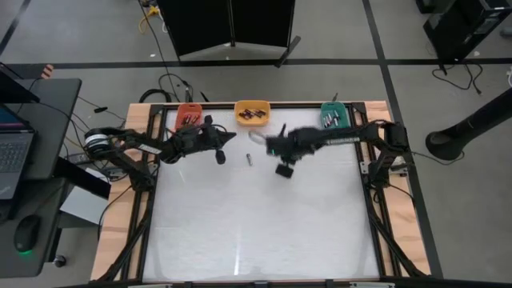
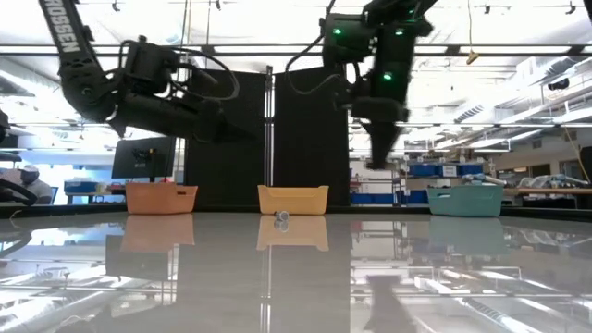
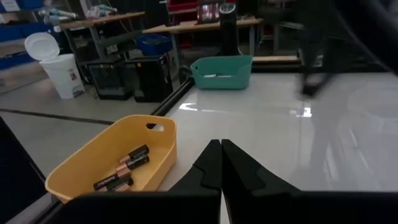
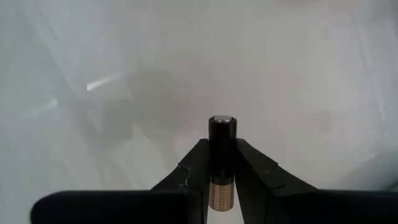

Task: Sort batteries
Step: Put the gold battery into the yellow bin

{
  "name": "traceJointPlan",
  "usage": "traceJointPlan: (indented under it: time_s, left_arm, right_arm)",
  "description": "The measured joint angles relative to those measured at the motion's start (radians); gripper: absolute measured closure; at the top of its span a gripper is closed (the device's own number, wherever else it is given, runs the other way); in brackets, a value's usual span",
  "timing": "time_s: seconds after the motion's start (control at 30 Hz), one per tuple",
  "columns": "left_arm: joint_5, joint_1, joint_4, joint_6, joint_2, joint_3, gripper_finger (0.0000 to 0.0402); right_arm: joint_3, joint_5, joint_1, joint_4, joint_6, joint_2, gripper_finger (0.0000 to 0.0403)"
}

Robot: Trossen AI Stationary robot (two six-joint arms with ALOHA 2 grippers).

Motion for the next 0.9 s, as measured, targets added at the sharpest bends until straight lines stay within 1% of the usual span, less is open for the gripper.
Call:
traceJointPlan:
  time_s: [0.13, 0.23, 0.37, 0.47, 0.53, 0.63, 0.77, 0.9]
  left_arm:
    - [0.021, 0.000, 0.011, -0.001, -0.048, -0.044, 0.0396]
    - [0.026, 0.000, 0.025, -0.001, -0.054, -0.066, 0.0396]
    - [0.026, 0.000, 0.027, -0.001, -0.054, -0.074, 0.0396]
    - [0.026, 0.000, 0.031, -0.001, -0.054, -0.074, 0.0396]
    - [0.027, 0.000, 0.054, -0.001, -0.054, -0.074, 0.0396]
    - [0.027, 0.000, 0.062, -0.001, -0.054, -0.074, 0.0396]
    - [0.033, 0.000, 0.072, -0.001, -0.054, -0.073, 0.0396]
    - [0.036, 0.000, 0.071, -0.001, -0.054, -0.073, 0.0396]
  right_arm:
    - [0.077, 0.005, -0.127, 0.087, -0.163, -0.001, 0.0340]
    - [0.118, -0.007, -0.212, 0.175, -0.286, -0.001, 0.0343]
    - [0.182, -0.051, -0.302, 0.225, -0.374, 0.031, 0.0342]
    - [0.257, -0.055, -0.338, 0.210, -0.442, 0.107, 0.0342]
    - [0.328, -0.076, -0.351, 0.190, -0.484, 0.168, 0.0342]
    - [0.448, -0.126, -0.369, 0.165, -0.520, 0.259, 0.0341]
    - [0.600, -0.138, -0.386, 0.124, -0.575, 0.374, 0.0341]
    - [0.720, -0.154, -0.404, 0.089, -0.604, 0.471, 0.0341]
